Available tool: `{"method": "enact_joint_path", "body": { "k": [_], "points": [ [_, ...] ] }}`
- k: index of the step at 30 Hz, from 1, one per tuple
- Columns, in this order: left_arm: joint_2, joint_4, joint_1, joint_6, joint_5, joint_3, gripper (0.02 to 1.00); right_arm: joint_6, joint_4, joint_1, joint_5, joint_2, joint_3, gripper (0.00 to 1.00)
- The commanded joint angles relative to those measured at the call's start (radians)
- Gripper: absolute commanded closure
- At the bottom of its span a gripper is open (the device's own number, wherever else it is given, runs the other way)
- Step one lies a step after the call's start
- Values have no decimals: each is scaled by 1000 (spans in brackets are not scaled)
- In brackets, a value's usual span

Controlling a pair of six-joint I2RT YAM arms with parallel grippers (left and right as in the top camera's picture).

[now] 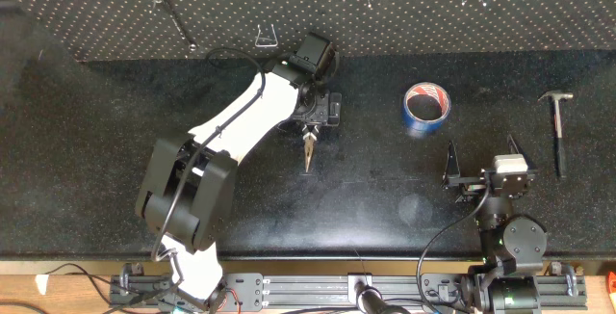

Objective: Place Tools Onto Pegboard

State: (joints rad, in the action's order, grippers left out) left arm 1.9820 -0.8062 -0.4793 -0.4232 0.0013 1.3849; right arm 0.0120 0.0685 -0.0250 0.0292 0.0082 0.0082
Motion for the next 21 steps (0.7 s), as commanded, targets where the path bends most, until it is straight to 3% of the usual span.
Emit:
{"method": "enact_joint_path", "body": {
  "k": [1, 21],
  "points": [
    [11, 3, 0, 9, 3, 23, 18, -14, 3, 2, 6, -7, -4, 9],
    [24, 18, -14, 10, -43, 23, 38, -14, 3, 2, 6, -7, -4, 9]
  ]
}}
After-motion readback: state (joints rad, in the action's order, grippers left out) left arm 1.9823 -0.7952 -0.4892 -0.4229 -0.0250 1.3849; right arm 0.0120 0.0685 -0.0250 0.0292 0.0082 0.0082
